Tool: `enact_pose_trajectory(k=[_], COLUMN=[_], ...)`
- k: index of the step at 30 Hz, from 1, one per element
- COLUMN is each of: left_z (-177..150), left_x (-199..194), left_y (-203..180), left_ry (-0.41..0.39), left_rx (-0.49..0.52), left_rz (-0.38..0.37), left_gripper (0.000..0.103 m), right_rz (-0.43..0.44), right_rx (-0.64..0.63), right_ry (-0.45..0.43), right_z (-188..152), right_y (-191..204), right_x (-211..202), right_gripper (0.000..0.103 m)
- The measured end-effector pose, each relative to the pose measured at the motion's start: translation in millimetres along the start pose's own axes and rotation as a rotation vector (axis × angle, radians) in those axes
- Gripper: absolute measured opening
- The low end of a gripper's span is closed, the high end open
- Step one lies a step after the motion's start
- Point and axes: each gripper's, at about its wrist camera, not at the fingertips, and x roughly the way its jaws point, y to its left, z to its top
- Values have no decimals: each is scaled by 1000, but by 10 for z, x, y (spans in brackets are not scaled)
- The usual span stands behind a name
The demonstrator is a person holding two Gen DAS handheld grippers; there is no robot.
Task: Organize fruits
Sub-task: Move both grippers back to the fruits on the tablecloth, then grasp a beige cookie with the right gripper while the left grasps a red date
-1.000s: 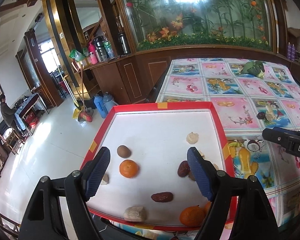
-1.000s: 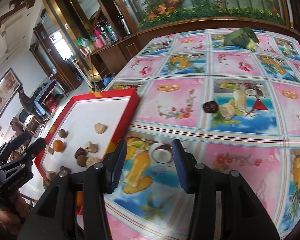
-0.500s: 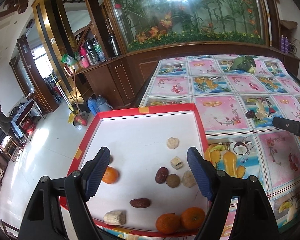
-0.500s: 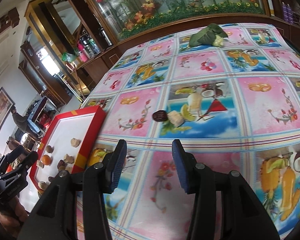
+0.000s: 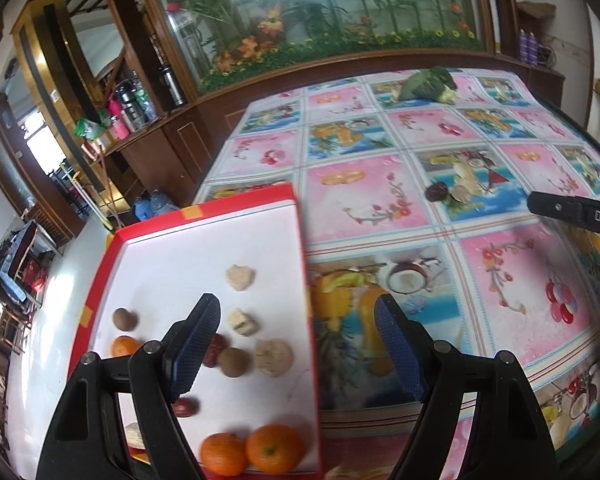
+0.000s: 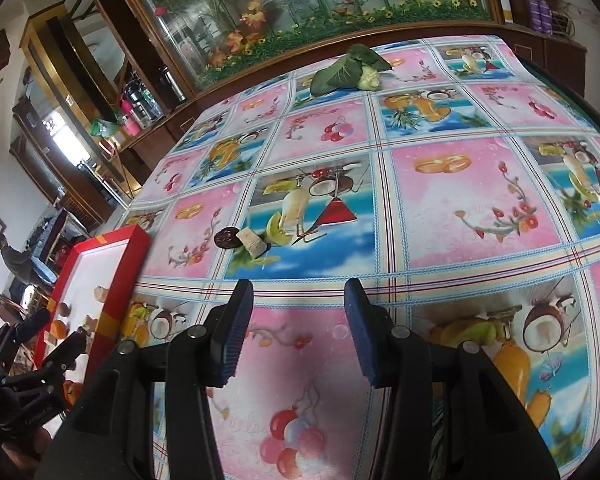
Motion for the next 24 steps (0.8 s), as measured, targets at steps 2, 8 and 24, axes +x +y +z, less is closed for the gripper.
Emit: enact_pose_trajectory(k=[2,8,24], left_z=[-9,-36,340], left_x=[16,48,356], left_y=[-62,-90,-121], left_ry=[6,23,26], left_rx=[16,23,12], left_rz=[-9,-13,-6], left_gripper=[79,80,79], right_rz=[1,10,11], right_rx=[-6,-109,-147], right_ry=[0,-14,59], right_z=[7,115,314], right_y=[24,225,348], right_x=[25,189,679], right_gripper=[49,49,17])
